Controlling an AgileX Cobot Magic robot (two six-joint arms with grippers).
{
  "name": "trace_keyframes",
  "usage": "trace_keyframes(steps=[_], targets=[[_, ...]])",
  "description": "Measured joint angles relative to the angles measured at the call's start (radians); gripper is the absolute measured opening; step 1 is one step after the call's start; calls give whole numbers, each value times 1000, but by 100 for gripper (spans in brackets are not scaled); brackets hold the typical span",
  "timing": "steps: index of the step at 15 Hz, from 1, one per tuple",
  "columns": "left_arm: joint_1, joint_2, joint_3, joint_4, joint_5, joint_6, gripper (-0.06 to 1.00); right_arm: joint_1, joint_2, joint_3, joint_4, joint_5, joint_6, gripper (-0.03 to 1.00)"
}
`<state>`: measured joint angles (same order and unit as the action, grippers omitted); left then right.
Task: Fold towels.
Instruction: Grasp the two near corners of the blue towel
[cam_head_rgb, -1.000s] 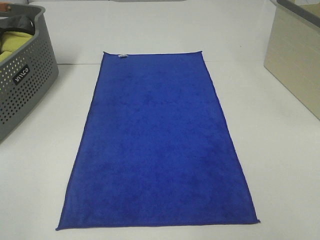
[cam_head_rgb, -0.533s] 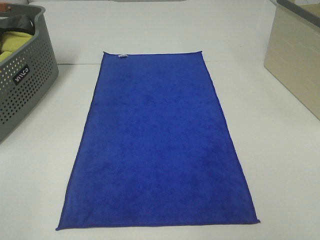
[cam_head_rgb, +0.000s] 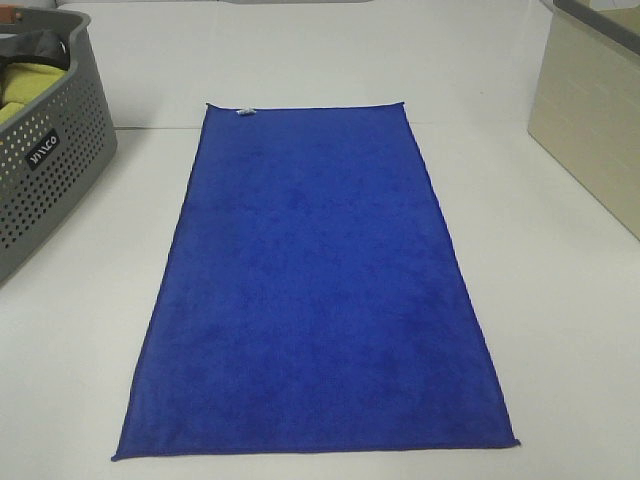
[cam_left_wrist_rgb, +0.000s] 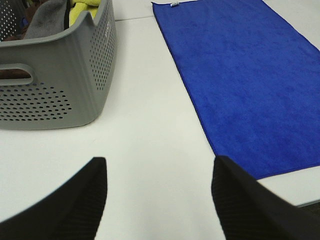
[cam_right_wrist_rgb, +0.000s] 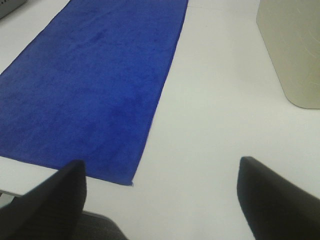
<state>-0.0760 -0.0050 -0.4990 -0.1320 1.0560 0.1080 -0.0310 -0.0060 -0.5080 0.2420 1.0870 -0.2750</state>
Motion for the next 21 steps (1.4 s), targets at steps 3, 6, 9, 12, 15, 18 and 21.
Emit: trace_keyframes(steps=[3,6,9,12,15,18,21], targets=[[0,0,0,0,0,0,59,0,0,0,0,0,0,78],[0,0,0,0,0,0,59,0,0,0,0,0,0,78],[0,0,0,0,0,0,59,0,0,0,0,0,0,78],[0,0,0,0,0,0,59,0,0,0,0,0,0,78],[0,0,0,0,0,0,59,0,0,0,0,0,0,78],[0,0,0,0,0,0,59,0,0,0,0,0,0,78],[0,0,0,-4,-2,0,59,0,0,0,10,-2,0,78]])
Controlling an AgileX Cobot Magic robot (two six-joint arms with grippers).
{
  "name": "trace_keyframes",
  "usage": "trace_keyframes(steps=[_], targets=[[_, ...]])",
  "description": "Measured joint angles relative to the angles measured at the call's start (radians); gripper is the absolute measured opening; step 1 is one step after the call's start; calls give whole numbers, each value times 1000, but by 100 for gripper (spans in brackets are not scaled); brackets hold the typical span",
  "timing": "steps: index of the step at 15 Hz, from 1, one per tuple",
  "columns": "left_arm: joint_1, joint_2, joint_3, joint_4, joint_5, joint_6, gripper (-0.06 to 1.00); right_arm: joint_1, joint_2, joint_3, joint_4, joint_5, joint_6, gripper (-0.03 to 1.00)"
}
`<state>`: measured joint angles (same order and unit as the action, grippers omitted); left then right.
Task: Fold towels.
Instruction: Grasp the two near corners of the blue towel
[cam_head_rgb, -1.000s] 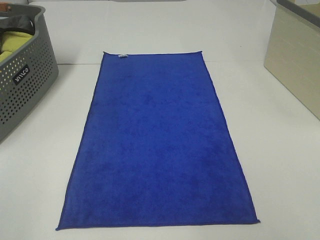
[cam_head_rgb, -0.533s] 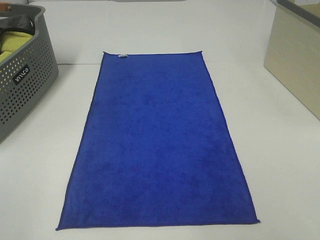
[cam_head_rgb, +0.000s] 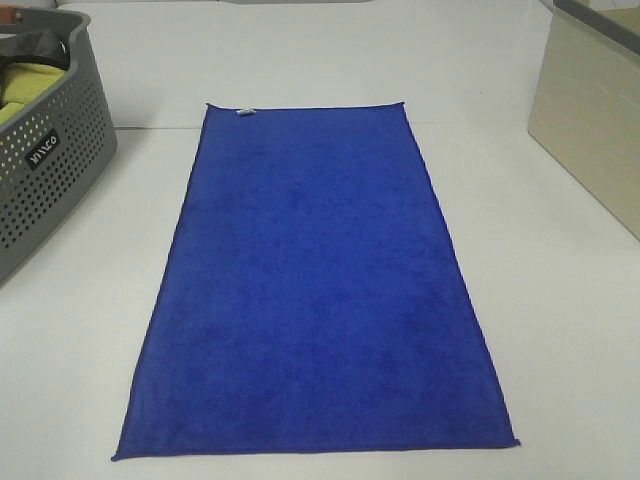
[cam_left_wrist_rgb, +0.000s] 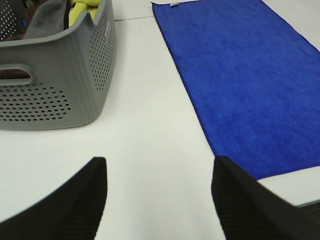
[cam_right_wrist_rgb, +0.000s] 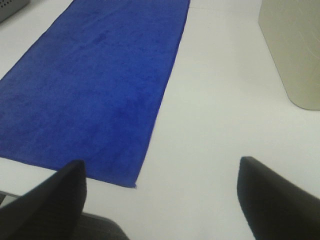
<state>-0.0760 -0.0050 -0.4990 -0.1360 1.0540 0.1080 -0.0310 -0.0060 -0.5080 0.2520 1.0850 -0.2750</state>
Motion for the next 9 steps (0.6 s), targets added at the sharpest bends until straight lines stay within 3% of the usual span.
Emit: trace_keyframes(steps=[1,4,6,7,9], targets=[[0,0,-7,-5,-12,0,59,0,2,-1,27,-20,7,78],[0,62,-12,-48,-235,-58,59,0,92,-29,148,-170,19,78],[0,190,12,-110,-384,-138,59,0,242,-31,148,-229,20,78],[0,371,20,-187,-471,-162,59,0,421,-41,112,-244,20,78],[0,579,20,-258,-507,-164,59,0,627,-73,96,-250,20,78]])
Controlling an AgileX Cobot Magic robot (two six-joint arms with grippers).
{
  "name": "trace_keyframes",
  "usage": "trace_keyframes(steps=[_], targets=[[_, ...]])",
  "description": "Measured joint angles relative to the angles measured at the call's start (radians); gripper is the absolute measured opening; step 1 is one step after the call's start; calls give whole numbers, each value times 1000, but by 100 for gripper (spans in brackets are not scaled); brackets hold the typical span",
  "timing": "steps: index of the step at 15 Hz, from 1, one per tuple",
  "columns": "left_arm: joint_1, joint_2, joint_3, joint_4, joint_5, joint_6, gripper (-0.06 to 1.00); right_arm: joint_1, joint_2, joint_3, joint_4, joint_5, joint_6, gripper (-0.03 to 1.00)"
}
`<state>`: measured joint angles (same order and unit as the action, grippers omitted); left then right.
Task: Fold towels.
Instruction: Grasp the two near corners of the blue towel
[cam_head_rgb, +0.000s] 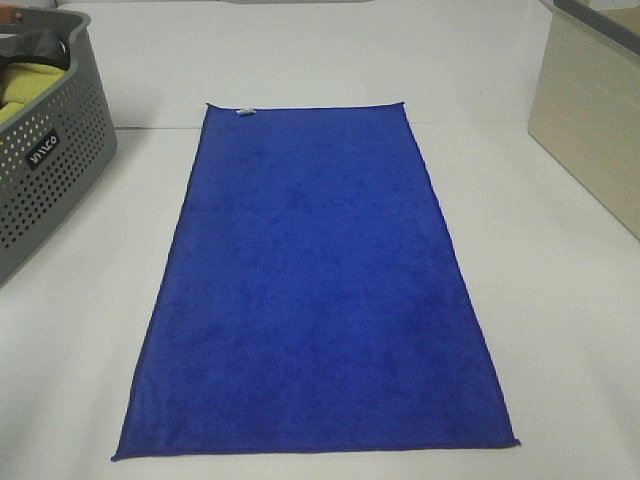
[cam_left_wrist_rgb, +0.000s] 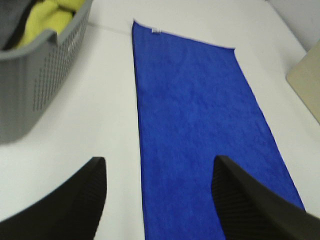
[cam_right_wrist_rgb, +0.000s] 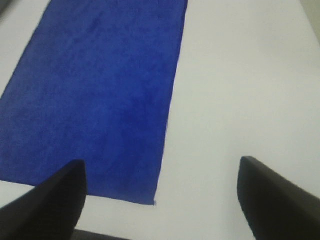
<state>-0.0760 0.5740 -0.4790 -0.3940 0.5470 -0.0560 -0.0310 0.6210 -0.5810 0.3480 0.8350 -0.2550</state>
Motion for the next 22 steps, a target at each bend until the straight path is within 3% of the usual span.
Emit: trace_keyframes(steps=[3,5,7,12,15,22], targets=[[0,277,2,-124,-5,91,59,0,217,-30,62,15,12,78],[0,472,2,-249,-12,250,59,0,353,-34,129,16,17,78],[0,702,2,-457,-26,469,59,0,473,-34,140,-58,18,78],[0,995,0,-843,-29,921,59,0,697,-36,141,-141,-2,78],[0,1095,-1,-927,-30,1025,59,0,835,-36,181,-169,-37,77],[0,1230,-1,-1110,2,1202,59,0,1077,-38,419,-192,-239,70]])
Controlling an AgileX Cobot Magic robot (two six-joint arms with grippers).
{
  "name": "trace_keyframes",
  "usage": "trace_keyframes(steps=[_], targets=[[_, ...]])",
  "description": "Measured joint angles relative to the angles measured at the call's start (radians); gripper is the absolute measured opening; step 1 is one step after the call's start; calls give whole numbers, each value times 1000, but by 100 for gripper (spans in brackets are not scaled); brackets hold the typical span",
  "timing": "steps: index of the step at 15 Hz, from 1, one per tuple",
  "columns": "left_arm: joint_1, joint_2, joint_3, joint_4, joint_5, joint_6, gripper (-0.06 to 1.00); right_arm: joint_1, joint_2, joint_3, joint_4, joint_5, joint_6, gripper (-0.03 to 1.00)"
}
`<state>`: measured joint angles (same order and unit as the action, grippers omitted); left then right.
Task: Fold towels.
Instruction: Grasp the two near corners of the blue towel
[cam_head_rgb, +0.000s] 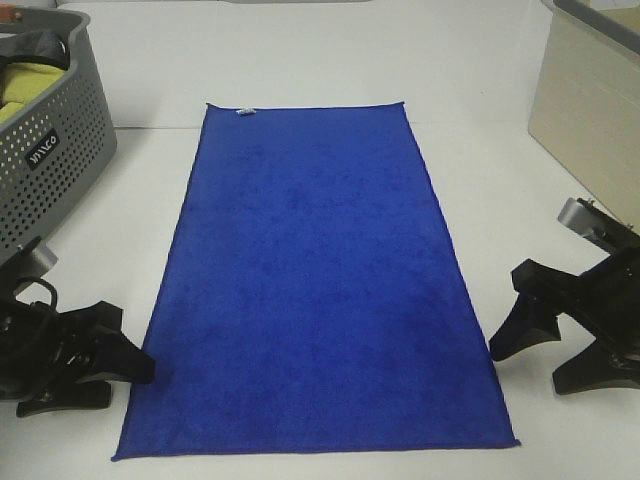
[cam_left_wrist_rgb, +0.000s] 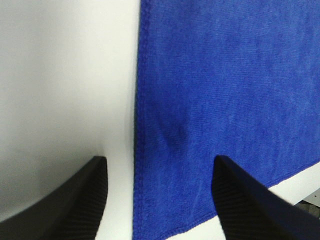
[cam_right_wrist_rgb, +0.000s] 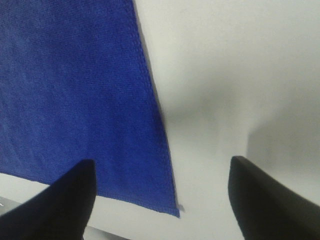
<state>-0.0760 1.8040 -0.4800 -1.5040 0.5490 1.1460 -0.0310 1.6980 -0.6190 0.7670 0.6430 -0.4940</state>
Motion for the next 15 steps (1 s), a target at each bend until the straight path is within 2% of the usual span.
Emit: trace_keyframes(steps=[2,4,7,10,11,12,15], targets=[[0,22,-4,-44,28,59,59,2,25,-1,36,-1,-35,69],[-10,48,-24,-66,58,81,59,60,51,-1,45,-26,-43,69],[-84,74,-55,-87,60,81,59,174,80,-5,105,-90,-26,68],[-141,98,-81,-129,51,81,56,198,137,-17,200,-93,-40,61],[-145,106,-87,-136,49,81,51,198,152,-20,218,-85,-48,57],[-148,112,-90,-140,41,79,43,198,165,-21,228,-82,-50,47],[-148,122,-90,-138,3,76,4,198,171,-21,206,-108,-50,9]])
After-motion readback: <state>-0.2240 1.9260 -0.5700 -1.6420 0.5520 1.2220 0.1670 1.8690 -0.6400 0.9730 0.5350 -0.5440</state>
